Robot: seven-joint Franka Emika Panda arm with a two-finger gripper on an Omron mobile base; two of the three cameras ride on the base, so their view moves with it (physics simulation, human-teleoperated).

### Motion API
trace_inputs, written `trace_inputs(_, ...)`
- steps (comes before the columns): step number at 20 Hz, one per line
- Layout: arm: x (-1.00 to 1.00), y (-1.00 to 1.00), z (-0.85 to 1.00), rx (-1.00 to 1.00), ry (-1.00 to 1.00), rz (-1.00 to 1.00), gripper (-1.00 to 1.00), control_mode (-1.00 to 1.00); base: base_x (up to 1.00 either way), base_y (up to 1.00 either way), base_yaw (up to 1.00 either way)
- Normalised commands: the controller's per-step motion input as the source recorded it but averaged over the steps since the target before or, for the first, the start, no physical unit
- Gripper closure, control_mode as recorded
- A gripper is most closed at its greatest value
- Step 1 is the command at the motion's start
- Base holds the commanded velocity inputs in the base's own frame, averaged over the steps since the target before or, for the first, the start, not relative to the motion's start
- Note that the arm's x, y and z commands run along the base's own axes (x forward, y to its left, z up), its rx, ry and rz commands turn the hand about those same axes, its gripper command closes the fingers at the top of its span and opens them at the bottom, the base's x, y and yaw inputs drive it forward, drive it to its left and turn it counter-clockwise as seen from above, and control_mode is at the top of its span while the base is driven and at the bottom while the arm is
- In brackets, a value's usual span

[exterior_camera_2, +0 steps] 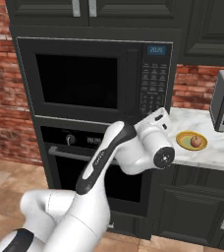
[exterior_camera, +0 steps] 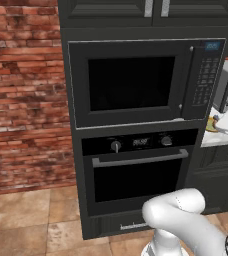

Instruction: Remove the peach from the bowl and place it on the small plate. Then place the bowl with only the shrimp in the microwave, close the door, and press the start button to microwave the shrimp.

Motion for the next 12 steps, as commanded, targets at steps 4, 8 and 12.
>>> trace_inputs(4,0.3,0.0,-0.23,0.01,-0.12,0.22,-1.0,-1.0,0.0,0.0,0.0)
trace_inputs(8,0.53,0.13,-0.31,0.0,0.06,0.19,-1.0,-1.0,0.0,0.0,0.0)
trace_inputs(12,0.32,0.01,-0.01,0.0,0.04,0.04,-1.0,-1.0,0.0,0.0,0.0)
